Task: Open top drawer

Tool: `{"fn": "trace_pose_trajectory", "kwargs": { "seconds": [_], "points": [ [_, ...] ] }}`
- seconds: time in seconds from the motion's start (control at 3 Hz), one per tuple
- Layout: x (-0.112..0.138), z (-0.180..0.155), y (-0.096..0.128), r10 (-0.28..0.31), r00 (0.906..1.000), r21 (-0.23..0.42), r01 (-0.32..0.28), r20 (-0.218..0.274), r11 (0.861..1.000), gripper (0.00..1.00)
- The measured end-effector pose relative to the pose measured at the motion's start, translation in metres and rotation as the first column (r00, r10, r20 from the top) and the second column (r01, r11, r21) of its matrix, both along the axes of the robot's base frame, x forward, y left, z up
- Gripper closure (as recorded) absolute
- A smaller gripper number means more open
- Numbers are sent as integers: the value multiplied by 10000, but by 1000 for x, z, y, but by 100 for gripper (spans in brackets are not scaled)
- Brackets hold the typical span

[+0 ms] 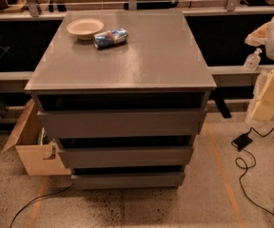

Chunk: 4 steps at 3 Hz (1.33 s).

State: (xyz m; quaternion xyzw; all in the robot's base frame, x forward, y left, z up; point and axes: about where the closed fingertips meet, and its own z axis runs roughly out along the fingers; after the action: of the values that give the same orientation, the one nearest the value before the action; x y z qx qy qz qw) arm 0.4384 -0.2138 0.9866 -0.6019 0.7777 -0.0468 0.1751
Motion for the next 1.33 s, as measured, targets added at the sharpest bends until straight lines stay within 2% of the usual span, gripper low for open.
{"fn": "trace_pose_trajectory", "kwargs": {
  "seconds": [0.33,0.67,1.0,1.33],
  "points": [
    [0,0,0,0,10000,0,0,2,10000,0],
    [-1,-43,9,67,10000,-218,-69,-64,9997,0],
    [-2,-101,15,283,9995,-156,-286,-150,9995,0],
    [1,-152,20,676,9976,219,-672,-167,9975,0]
  ]
}}
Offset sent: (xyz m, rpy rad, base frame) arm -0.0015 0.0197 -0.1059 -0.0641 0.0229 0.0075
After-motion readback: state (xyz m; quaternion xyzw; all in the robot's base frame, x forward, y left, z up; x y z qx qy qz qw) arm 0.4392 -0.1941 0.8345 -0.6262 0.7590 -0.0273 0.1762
